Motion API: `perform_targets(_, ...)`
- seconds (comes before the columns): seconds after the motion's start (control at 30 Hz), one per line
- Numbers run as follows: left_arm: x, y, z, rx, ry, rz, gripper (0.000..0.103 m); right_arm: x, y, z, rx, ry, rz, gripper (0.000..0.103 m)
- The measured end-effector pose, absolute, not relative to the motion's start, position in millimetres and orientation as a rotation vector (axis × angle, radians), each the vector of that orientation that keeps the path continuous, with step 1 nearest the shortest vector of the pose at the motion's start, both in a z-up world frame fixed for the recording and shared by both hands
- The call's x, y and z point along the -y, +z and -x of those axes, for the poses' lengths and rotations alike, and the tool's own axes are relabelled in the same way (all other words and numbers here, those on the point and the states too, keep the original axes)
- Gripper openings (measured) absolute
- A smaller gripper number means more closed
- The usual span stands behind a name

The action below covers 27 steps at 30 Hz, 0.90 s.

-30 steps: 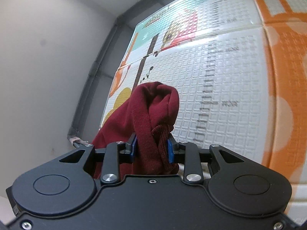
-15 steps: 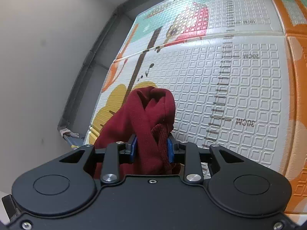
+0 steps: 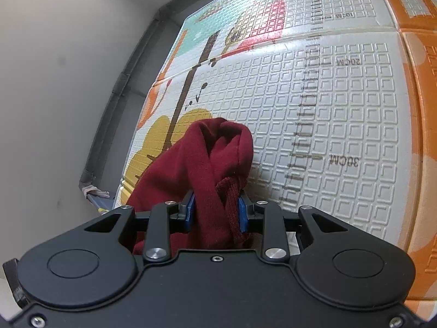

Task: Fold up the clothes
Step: 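Pinch the maroon sweatshirt edge with both grippers and lift it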

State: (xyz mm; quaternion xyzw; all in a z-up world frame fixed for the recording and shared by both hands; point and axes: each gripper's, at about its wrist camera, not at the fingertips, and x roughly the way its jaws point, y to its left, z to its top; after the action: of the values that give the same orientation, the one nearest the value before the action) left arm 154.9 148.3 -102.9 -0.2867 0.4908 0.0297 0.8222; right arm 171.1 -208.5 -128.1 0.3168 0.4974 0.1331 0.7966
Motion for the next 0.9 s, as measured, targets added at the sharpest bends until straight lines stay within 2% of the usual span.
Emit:
perform_targets(0.27,-151.2,-106.0,-167.8,-1.05,0.072,0.601,0.042,206.3,-129.2,-158.8,-1.064,0.281,-0.673,0.029)
perform_targets(0.53,-160.8,-83.3,-156.4,-1.0,0.053,0.621,0.04,216.3,-118.8,-151.2,-1.076,0.257,-0.697,0.04)
perform_targets(0.77,-169.5,-32.3,-145.2,-0.874,0.043,0.592,0.041,225.9,-64.0,-139.9,-0.889,0.279,-0.624,0.039)
perform_targets(0.9,-156.4,-20.9,-147.3,-0.856,0.013,0.552,0.041,212.0,-33.0,-142.4,-0.801,0.318,-0.552,0.039)
